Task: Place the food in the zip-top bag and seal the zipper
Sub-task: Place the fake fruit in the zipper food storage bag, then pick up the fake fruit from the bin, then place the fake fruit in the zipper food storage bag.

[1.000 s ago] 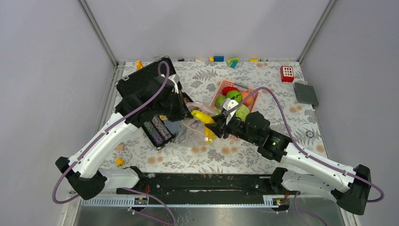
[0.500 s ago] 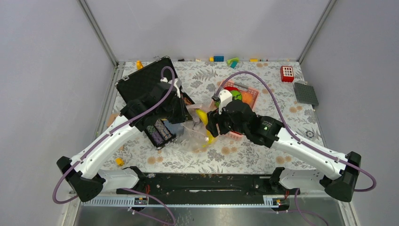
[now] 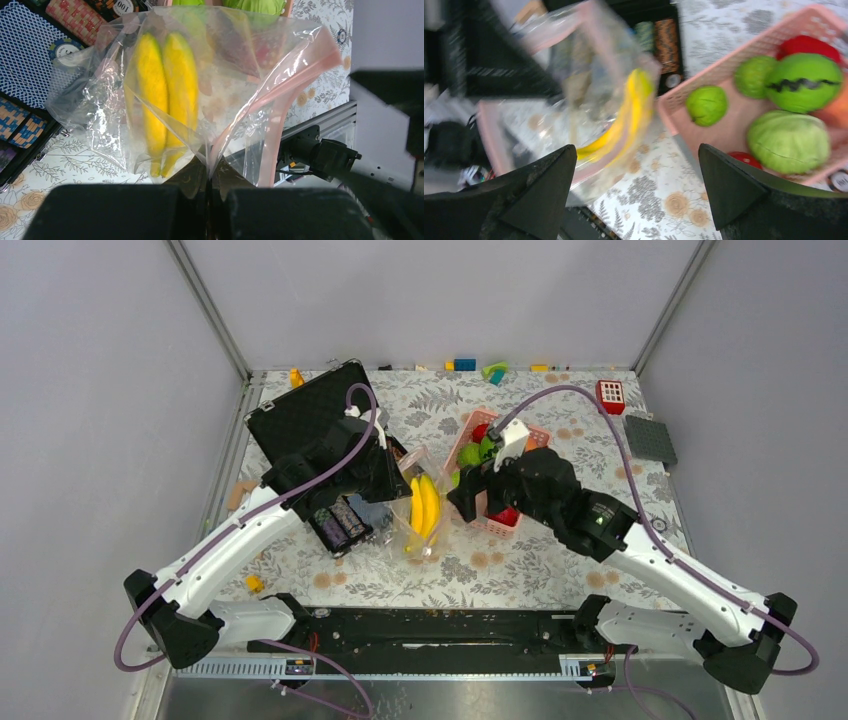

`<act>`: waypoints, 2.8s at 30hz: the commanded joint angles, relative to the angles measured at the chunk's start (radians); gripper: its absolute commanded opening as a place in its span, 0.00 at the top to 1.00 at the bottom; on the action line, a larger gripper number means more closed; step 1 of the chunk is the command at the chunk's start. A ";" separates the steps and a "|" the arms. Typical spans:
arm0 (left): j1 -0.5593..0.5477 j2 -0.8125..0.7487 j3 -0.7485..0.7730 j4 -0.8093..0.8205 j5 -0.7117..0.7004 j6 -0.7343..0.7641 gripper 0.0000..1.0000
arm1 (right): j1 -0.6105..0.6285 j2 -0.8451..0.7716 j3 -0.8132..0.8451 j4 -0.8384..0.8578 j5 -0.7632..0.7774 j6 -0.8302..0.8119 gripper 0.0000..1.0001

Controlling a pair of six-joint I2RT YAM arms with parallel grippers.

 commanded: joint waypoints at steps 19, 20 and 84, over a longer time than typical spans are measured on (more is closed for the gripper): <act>-0.002 -0.023 -0.026 0.048 -0.044 0.036 1.00 | -0.420 0.628 0.318 0.011 0.317 0.081 0.00; -0.001 -0.024 -0.027 0.048 -0.049 0.033 1.00 | -0.424 0.652 0.323 0.020 0.323 0.078 0.00; -0.003 -0.016 -0.007 0.088 -0.033 0.032 1.00 | -0.150 0.221 -0.071 0.241 -0.310 -0.124 0.67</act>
